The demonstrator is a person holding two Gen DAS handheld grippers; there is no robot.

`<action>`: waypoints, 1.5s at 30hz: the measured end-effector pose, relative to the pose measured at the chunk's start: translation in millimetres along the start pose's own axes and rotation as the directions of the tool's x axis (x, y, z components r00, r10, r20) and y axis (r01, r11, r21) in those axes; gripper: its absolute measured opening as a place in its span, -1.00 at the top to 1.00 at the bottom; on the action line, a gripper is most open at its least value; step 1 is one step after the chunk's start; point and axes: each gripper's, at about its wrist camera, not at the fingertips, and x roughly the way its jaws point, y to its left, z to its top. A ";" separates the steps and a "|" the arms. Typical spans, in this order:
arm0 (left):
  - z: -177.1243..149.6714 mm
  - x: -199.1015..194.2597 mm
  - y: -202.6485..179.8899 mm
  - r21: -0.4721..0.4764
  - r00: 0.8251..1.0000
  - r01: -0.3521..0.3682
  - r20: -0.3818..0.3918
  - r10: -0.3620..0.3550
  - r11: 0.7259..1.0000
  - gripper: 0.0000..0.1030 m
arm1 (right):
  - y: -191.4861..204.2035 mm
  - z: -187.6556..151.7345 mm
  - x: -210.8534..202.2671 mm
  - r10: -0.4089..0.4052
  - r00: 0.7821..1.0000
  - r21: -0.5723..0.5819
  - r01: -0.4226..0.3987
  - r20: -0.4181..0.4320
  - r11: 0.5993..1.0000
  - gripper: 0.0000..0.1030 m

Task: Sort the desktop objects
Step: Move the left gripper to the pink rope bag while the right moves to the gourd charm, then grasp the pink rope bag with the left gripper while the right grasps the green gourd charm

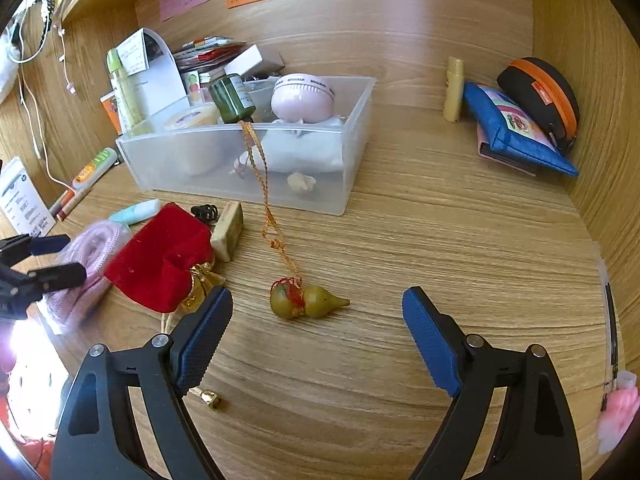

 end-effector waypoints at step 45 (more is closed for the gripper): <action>40.9 -43.9 33.9 -0.110 0.949 -0.007 0.313 0.041 0.994 -0.10 | 35.6 68.9 -38.5 0.045 0.973 -0.132 -0.016 0.226 0.991 0.23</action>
